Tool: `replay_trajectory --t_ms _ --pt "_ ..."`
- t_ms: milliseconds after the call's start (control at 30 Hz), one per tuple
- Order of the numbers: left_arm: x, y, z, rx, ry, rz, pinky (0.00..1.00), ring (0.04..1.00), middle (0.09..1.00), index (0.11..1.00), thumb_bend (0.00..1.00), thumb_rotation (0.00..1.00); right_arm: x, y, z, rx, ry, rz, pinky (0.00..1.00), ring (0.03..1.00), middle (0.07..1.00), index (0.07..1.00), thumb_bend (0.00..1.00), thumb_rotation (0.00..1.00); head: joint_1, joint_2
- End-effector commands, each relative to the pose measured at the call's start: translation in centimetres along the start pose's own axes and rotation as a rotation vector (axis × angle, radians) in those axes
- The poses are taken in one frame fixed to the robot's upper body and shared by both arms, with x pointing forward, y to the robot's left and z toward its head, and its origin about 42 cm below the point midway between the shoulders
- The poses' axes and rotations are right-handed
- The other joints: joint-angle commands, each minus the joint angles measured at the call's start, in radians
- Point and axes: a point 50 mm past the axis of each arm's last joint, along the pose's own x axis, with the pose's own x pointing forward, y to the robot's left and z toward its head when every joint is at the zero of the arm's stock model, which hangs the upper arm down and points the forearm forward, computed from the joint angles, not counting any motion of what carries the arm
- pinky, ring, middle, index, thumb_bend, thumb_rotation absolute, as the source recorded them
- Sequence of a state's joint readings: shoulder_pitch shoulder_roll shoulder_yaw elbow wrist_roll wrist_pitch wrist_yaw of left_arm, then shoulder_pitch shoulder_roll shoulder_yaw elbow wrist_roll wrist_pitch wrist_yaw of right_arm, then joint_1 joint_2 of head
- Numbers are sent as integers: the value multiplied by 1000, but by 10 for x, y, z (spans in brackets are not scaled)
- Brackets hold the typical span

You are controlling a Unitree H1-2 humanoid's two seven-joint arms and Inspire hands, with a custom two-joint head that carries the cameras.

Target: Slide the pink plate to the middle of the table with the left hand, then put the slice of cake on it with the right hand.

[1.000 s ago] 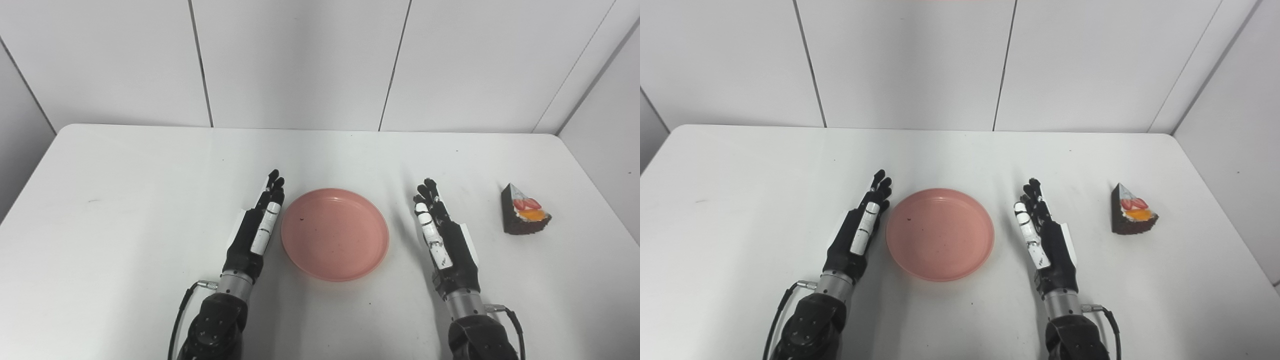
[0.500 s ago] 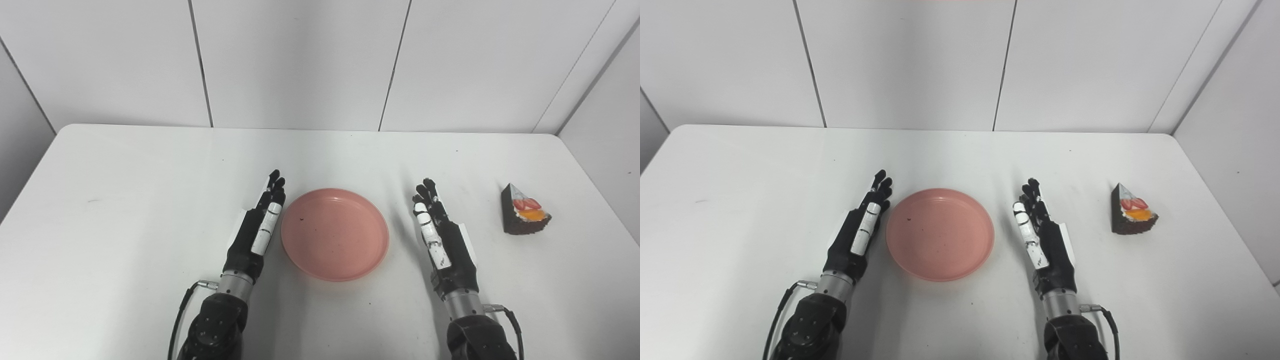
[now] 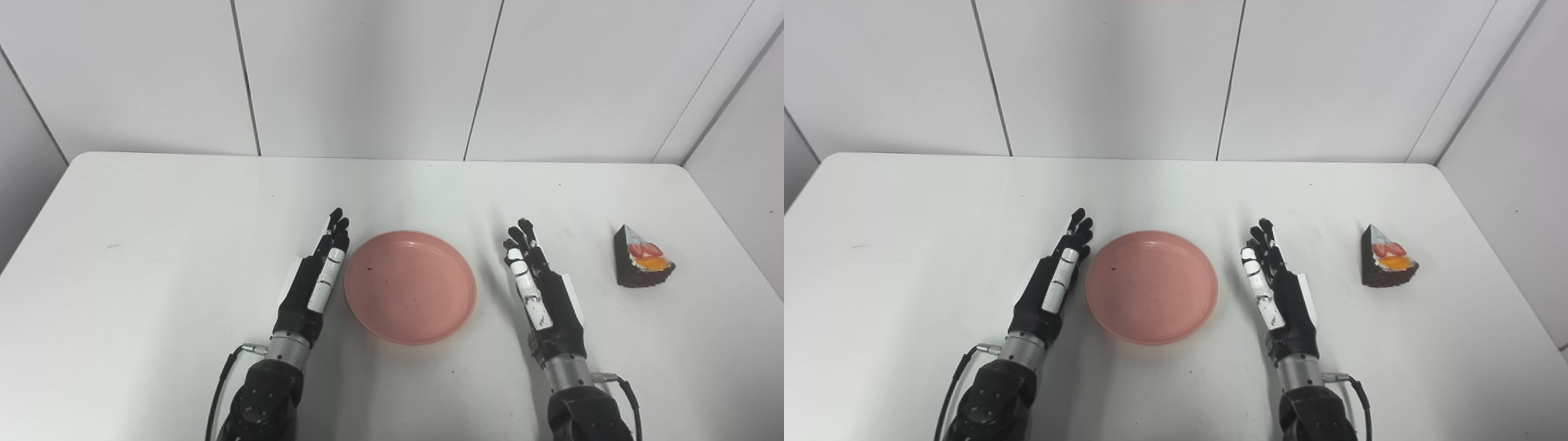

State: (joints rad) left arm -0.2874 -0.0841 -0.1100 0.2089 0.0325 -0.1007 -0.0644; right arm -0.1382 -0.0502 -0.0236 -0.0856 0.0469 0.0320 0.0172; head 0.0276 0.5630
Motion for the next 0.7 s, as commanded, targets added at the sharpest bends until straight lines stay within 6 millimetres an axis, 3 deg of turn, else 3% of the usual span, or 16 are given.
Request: replay_trajectory --t_ms 0,133,233,333,433,500,667 --pt "-5 0 -5 1 9 -10 1000 1000 1000 1000 680 990 6 0 14 -3 -70 6 977 963 964 982 474 795 -1 1" --pt "-5 -1 -5 0 6 -10 1000 1000 1000 1000 678 989 10 -7 18 -15 -89 -14 994 974 967 981 501 779 -21 -1" --pt "-5 1 -5 4 7 -17 1000 1000 1000 1000 691 999 23 -26 30 -76 -161 -67 1000 981 973 992 557 741 -63 -5" --pt "-6 5 -6 -1 11 -14 1000 1000 1000 1000 695 1000 35 -48 47 -157 -213 -159 1000 985 979 996 626 770 -100 -8" --pt "-8 11 -7 -16 15 -17 1000 1000 1000 1000 688 998 39 -60 60 -206 -233 -245 956 948 947 965 636 697 -173 -17" --pt "-10 16 -7 -15 15 -26 1000 1000 1000 1000 676 1000 43 -72 70 -299 -230 -280 956 959 955 969 584 691 -204 -21" --pt "-16 31 -10 -18 7 -36 1000 1000 1000 1000 630 1000 45 -96 88 -434 -215 -375 830 943 939 954 626 630 -279 -32"
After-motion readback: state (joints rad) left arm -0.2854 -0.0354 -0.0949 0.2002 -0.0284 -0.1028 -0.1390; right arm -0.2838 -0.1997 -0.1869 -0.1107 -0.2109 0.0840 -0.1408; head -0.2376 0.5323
